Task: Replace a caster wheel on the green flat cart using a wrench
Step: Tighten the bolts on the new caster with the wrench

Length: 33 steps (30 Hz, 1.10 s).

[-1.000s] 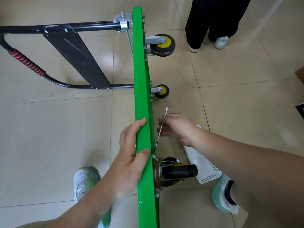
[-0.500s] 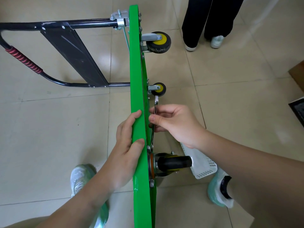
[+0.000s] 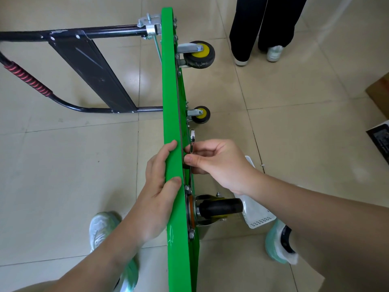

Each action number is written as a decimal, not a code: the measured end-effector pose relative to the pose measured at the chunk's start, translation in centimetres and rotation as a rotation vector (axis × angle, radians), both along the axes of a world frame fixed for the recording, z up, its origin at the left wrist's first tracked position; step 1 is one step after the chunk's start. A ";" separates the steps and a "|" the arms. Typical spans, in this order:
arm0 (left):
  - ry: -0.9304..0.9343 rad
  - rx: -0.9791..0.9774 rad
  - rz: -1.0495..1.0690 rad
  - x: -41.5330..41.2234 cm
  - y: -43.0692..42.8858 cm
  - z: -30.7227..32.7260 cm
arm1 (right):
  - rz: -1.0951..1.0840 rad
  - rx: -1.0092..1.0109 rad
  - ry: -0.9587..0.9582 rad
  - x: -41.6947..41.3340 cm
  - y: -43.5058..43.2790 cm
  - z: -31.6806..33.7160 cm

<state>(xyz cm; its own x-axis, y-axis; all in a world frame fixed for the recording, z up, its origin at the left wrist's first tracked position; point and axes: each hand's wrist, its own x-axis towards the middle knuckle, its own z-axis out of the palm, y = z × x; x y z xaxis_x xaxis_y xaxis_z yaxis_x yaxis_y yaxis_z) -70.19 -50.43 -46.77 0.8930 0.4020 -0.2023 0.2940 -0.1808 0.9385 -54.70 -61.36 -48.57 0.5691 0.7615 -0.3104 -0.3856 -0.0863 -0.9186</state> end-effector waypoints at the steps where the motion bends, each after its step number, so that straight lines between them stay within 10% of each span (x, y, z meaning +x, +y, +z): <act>1: 0.003 0.002 0.001 0.0 0.0 0.0 | -0.001 -0.007 0.012 0.1 0.1 -0.1; 16: 0.010 -0.013 -0.022 0.1 0.4 0.1 | 0.006 -0.231 -0.016 2.3 2.5 -3.9; 25: 0.016 -0.013 -0.042 0.0 0.4 0.2 | 0.041 -0.436 0.352 2.0 2.9 -7.7; 33: 0.024 -0.036 -0.029 0.2 0.2 0.6 | -0.201 -0.309 0.253 4.6 3.0 -3.7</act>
<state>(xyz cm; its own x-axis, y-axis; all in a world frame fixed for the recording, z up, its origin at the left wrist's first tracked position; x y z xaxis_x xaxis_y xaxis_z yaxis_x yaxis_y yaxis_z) -70.03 -50.24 -46.15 0.8988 0.3684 -0.2375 0.3115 -0.1557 0.9374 -50.14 -58.36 -52.25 0.5734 0.4930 -0.6543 -0.6319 -0.2422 -0.7363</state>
